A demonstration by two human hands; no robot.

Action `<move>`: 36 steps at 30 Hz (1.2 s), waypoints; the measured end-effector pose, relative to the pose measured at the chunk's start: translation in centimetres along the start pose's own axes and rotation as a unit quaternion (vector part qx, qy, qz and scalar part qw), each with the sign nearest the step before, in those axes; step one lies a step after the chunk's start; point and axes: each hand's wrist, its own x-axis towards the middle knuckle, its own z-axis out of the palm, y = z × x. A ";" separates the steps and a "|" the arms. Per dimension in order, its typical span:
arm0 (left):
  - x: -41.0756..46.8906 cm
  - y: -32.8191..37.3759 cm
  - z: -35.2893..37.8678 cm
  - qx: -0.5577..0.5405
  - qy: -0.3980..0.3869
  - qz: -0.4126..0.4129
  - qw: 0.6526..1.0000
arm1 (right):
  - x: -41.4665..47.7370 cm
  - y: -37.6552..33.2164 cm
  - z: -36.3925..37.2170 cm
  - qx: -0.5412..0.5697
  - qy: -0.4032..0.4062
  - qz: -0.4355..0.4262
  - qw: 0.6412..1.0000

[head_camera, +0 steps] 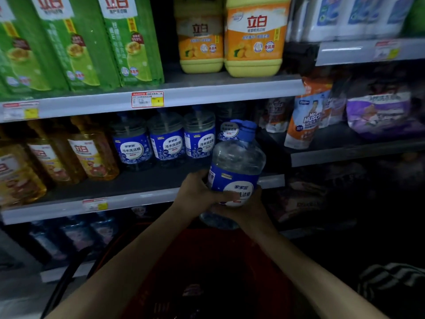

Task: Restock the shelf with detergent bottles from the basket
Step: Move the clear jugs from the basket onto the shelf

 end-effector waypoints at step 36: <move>20.0 -3.8 7.0 -0.026 0.214 0.058 0.975 | 23.7 3.8 -3.8 -0.022 0.067 -0.157 0.985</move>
